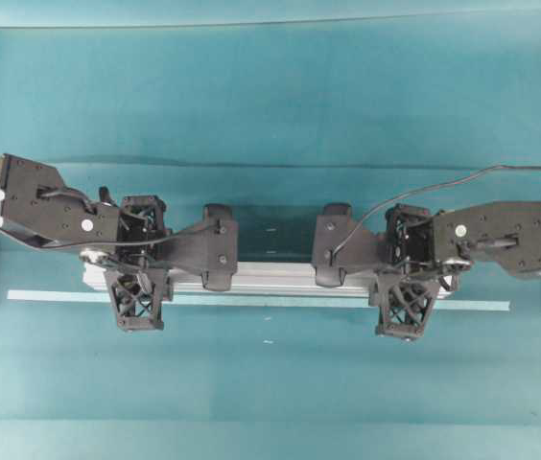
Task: Lift the metal rail with both hands.
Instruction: 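Set the rail on the table while holding it with both grippers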
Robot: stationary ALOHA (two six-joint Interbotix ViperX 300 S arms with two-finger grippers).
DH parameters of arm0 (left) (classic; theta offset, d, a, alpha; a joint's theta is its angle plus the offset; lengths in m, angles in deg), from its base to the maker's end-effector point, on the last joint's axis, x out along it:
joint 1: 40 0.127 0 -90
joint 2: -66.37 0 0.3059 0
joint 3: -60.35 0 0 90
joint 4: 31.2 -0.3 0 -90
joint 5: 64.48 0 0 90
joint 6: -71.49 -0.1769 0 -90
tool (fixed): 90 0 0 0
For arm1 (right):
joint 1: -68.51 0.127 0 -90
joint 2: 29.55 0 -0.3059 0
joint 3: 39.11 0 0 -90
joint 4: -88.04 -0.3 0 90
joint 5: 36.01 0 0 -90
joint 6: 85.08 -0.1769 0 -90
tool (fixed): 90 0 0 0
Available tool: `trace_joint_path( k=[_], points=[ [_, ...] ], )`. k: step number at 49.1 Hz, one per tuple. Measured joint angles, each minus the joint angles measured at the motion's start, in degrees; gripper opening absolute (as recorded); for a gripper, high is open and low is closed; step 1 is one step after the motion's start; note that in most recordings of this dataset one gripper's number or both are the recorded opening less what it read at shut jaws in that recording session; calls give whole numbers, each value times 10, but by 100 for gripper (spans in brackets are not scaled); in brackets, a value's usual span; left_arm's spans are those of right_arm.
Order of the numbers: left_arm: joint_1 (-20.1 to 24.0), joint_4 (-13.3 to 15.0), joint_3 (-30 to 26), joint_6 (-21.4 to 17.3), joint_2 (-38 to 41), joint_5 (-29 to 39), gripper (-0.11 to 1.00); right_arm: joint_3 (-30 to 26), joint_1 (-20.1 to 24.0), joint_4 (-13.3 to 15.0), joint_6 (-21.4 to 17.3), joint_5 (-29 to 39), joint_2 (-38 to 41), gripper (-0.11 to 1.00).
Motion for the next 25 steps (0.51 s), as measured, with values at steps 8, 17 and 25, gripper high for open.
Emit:
trace_joint_path(
  k=[8, 17, 25],
  points=[
    [0, 0, 2, 4, 0, -3, 28, 1, -1, 0, 3, 0, 1, 38],
    [0, 0, 3, 6, 0, -6, 28, 2, -2, 1, 3, -2, 1, 38],
    [-4, 0, 3, 11, -1, -6, 28, 2, -1, 0, 2, -2, 2, 38]
  ],
)
